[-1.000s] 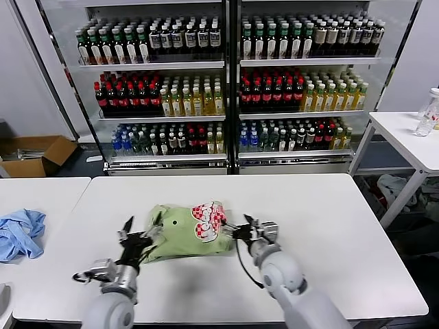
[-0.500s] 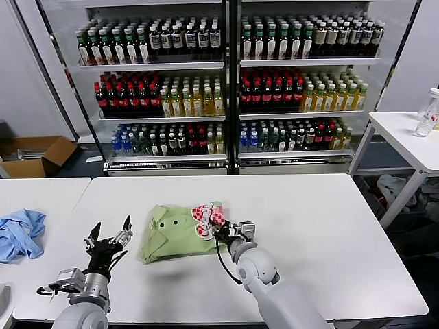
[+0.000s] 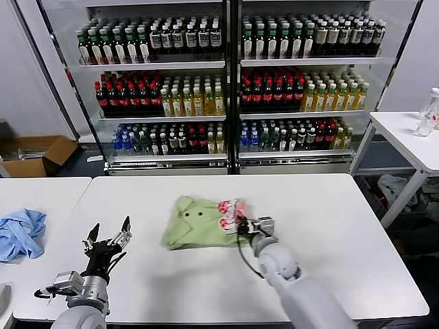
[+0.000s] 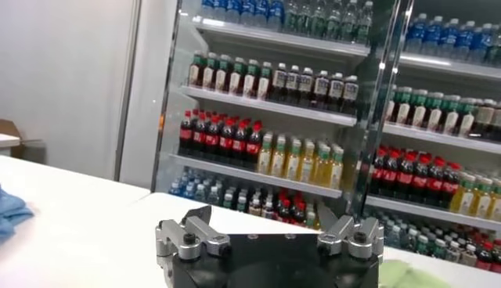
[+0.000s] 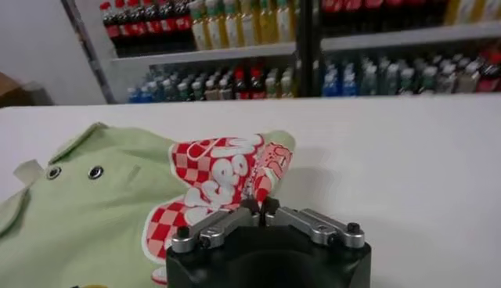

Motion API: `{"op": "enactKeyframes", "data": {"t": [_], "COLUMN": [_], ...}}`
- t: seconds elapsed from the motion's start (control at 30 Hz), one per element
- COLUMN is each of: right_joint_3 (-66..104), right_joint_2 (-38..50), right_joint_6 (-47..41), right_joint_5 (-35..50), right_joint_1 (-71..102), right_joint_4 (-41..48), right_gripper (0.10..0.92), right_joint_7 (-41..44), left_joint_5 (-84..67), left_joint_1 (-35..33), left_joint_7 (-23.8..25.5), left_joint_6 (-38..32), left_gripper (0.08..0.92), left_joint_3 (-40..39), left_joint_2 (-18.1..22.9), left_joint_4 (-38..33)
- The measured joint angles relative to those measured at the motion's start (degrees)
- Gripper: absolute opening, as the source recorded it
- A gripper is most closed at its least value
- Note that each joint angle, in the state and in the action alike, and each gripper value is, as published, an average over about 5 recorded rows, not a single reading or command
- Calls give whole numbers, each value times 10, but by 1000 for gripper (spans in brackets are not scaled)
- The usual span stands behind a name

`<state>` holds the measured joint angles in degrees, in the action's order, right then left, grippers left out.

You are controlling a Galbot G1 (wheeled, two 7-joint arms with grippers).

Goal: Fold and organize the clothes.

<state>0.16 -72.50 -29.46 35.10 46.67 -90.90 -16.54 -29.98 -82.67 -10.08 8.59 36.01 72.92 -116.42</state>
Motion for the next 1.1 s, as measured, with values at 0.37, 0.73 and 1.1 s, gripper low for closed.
{"op": "enactKeyframes", "data": {"t": [0.37, 0.73, 1.1], "right_joint_3": [46, 103, 176], "right_joint_2": [84, 137, 150], "right_joint_6": [26, 124, 200], "right_joint_5": [-72, -154, -193], "right_joint_1": [15, 102, 236], "right_joint_4": [-42, -115, -218], "right_gripper": [313, 633, 821], "right_joint_7": [43, 48, 51], "left_joint_5": [19, 39, 56], "left_joint_1": [-4, -28, -65], "left_joint_7": [0, 1, 13], "left_joint_6": [5, 3, 2], "left_gripper": [823, 823, 822], "left_joint_3": [-17, -21, -20], "left_joint_2": [15, 26, 36], "left_joint_4": [-10, -35, -74]}}
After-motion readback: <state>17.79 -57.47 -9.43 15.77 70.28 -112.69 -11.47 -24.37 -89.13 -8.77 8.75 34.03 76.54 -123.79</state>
